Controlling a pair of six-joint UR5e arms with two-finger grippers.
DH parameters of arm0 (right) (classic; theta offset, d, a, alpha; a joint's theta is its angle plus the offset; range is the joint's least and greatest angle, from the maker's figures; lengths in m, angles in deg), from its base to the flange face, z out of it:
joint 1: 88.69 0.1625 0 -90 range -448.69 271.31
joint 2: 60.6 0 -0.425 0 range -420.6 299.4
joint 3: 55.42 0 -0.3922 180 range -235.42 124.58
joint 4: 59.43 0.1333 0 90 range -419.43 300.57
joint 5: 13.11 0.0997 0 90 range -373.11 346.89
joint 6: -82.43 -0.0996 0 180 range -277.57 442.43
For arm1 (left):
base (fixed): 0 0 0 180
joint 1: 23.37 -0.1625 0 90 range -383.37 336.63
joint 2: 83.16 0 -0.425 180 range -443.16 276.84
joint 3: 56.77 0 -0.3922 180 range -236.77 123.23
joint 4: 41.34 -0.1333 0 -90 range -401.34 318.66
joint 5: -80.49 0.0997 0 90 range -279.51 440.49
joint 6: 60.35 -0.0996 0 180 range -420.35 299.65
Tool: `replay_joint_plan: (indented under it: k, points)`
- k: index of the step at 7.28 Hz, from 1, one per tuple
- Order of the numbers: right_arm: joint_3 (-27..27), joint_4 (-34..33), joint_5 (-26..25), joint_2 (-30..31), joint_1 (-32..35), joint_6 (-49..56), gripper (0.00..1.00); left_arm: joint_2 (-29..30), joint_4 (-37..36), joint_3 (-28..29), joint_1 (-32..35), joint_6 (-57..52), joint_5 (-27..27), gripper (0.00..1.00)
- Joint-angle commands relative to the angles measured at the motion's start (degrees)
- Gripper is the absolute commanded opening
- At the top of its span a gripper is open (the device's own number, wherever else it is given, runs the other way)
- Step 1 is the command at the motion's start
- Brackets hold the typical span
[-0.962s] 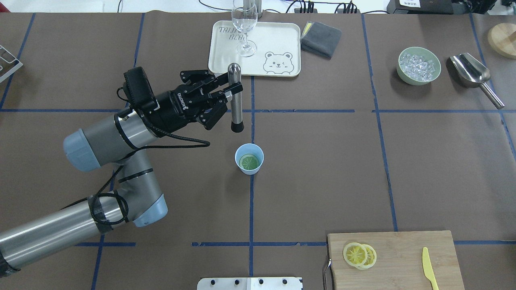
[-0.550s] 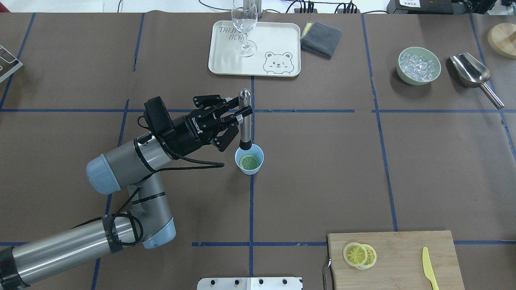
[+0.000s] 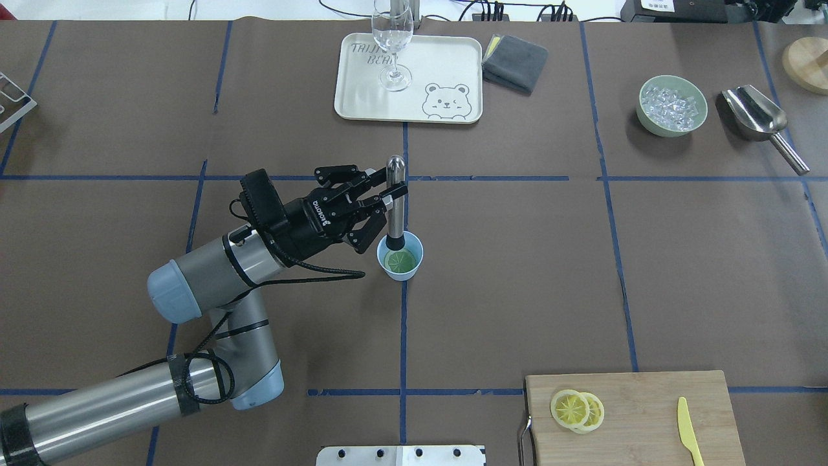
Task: Squeeze lemon into cup
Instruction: 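Lower the muddler into the cup with the left gripper to press the lemon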
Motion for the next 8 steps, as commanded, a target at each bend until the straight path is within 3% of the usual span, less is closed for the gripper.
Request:
replay_joint_plan:
  k: [1, 3, 5, 8]
  points:
    - [0.00, 0.00, 0.00, -0.02, 0.01, 0.00, 1.00, 0.06, 0.00, 2.82, -1.99, 0.00, 3.01, 0.00]
    - [0.09, 0.00, 0.00, 0.07, 0.01, 0.00, 1.00, 0.06, -0.08, 3.27, -2.70, 0.00, 3.57, 0.00]
    - [0.09, 0.00, 0.00, 0.07, 0.01, 0.09, 1.00, 0.50, -0.17, 0.22, -2.01, -0.09, 3.39, 0.00]
    - [0.00, 0.00, 0.09, 0.51, 0.01, 0.00, 1.00, 0.42, -0.70, -3.14, 2.99, 0.61, 2.69, 0.00]
